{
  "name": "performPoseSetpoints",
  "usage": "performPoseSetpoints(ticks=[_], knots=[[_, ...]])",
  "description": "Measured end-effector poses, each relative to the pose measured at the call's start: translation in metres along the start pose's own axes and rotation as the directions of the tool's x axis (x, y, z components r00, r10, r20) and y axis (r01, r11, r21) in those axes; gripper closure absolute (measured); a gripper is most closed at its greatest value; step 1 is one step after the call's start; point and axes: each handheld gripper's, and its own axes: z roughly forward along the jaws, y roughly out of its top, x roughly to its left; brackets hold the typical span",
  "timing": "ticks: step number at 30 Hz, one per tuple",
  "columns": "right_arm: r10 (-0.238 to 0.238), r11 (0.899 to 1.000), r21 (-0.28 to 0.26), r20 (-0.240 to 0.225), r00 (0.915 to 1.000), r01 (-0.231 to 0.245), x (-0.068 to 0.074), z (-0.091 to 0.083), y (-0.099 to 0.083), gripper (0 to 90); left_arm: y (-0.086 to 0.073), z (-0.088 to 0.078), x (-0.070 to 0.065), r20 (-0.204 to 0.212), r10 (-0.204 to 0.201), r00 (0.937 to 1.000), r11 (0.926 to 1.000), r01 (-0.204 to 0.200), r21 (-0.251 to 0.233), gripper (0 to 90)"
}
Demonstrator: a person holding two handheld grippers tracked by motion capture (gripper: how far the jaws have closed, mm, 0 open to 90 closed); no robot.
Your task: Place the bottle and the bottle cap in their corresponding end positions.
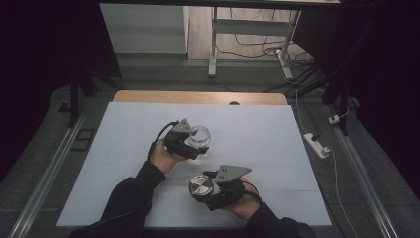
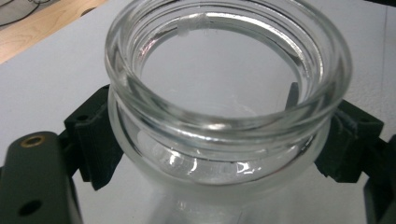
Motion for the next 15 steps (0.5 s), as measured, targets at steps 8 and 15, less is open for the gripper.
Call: performPoseSetpoints(ticks=[8, 15], knots=[[0.002, 0.999, 0.041, -0.007, 1.0, -0.002, -0.004, 0.012, -0.008, 20.1, -0.003, 0.003, 0.002, -0.01, -0.002, 0.9999, 1.0, 0.002, -0.006, 15.3], [0.027, 0.995, 0.097, -0.01, 0.9996, -0.026, -0.009, 0.021, -0.016, 20.1, -0.006, 0.008, 0.0, -0.017, 0.002, 0.9999, 1.0, -0.002, -0.004, 15.3]])
